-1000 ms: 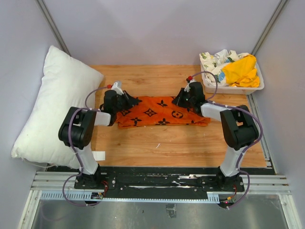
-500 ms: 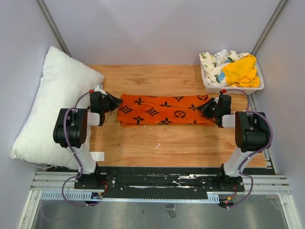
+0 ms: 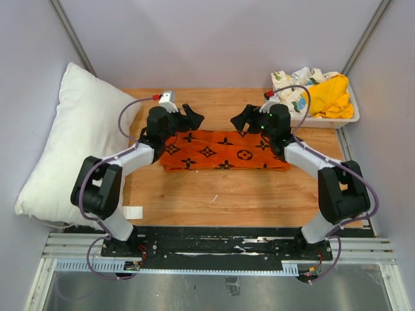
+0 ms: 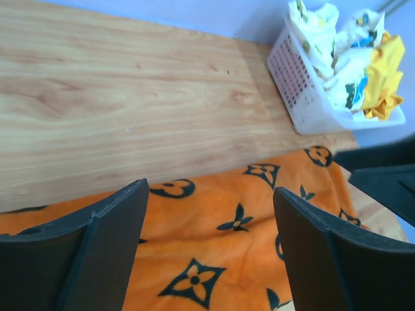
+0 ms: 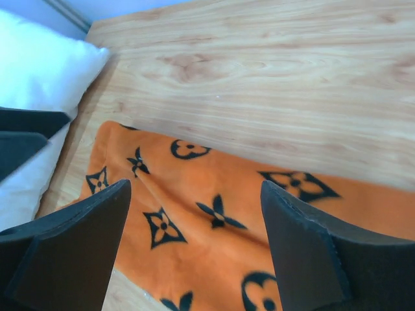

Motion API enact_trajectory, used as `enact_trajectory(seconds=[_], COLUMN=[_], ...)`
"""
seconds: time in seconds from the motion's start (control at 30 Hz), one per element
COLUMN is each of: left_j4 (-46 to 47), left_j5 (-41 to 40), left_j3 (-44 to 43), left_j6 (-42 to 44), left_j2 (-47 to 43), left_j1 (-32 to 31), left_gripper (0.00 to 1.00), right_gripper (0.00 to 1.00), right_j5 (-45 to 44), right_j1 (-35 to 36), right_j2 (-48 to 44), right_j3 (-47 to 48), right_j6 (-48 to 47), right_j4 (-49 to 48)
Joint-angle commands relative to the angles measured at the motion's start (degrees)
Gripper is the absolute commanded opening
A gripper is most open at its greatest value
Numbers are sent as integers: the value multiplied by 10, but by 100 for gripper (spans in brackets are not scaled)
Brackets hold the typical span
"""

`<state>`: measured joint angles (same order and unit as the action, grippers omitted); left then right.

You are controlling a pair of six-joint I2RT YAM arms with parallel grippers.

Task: Remove the pillowcase from the pillow
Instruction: Fold the pillowcase at the center of the board.

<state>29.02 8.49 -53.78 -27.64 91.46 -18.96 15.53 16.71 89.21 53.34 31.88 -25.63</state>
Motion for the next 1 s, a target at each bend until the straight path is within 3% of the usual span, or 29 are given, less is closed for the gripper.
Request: enact_trajectory(seconds=[0.0, 0.17, 0.3, 0.53, 0.7, 0.83, 0.97], left_j4=[26, 89, 57, 8, -31, -47, -36], left_j5=[32, 49, -16, -51, -94, -134, -270], left_j3=[-18, -33, -52, -44, -46, -60, -63], left_j6=[-5, -57, -60, -57, -14, 40, 135], left_j2=[100, 189, 223, 215, 196, 162, 122], left_j1=[-19, -32, -7, 79, 97, 70, -29], left_gripper=[84, 84, 85, 85, 86, 86, 88], right_gripper=[83, 87, 87, 88, 88, 89, 90], right_j5=[17, 26, 20, 12, -8, -21, -143], right_j1=[35, 54, 28, -88, -128, -86, 8], right_j2=[100, 190, 230, 197, 154, 104, 63], right_j3=[56, 83, 76, -16, -67, -62, -21], right_j6=[-36, -21, -21, 1, 4, -29, -127], right_j4=[12, -33, -48, -105, -111, -86, -17])
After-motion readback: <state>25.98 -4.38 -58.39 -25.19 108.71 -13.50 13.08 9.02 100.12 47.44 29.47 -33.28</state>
